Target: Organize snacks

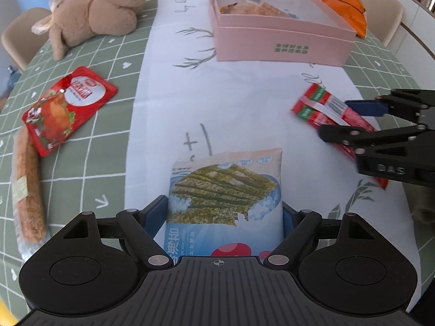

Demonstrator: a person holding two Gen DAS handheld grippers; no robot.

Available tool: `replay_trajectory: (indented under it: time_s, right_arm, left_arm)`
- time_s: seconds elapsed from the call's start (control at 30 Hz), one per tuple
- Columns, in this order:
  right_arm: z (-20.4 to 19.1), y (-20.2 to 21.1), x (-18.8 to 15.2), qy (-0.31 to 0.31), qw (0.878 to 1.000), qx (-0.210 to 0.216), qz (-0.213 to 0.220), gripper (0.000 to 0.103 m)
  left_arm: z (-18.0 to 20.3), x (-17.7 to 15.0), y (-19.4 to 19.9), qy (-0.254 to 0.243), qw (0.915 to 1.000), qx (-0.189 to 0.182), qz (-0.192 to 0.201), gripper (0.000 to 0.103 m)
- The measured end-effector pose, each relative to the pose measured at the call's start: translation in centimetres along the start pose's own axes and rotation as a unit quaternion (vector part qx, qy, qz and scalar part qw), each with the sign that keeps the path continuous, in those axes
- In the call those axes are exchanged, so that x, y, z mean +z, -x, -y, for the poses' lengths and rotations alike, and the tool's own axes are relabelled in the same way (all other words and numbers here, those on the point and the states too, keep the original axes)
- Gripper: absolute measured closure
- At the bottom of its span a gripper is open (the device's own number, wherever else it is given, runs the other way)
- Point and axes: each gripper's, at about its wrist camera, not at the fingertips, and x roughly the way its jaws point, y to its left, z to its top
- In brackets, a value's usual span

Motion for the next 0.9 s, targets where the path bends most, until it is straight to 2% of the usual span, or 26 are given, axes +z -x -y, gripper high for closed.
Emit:
replay_trajectory:
  time_s: [0.17,0.27,0.4,0.53,0.7,0.9]
  right_arm:
    - [-0.5,1.3,-0.8,-0.012,1.000,0.007,-0.019,0.053]
    - [-0.9,2.3,-2.0,-0.014,1.000,0.002,-0.021,0.052]
    - [-0.8,3.3,-3.2,-0.016,1.000,-0.007,-0.020,0.050]
    - [0.0,4.1,-4.0,-0.017,1.000,-0.012,-0.023,0.049]
    - [1.3,4.8,-5.1,-0.024,1.000,-0.009,-0.016,0.037]
    - [0.9,3.7,-4.3,-0.015,1.000,-0.011,-0.011,0.024]
  left_arm:
    - [-0.3,-0.2,0.2,0.008,0.9999,0.005,0.003,0.018]
    - [-0.1,0.3,0.1,0.037,0.9993,0.010,0.004,0.019]
    - [1.0,1.2,-0.1,0.064,0.9974,-0.023,0.021,0.021]
    - [2.2,1.5,-0.3,0.060,0.9975,-0.026,0.027,0.021]
    - [2.4,0.9,-0.1,0.052,0.9978,-0.022,0.034,0.021]
    - [2.7,0.6,-0.1,0.038,0.9981,-0.018,0.044,0.019]
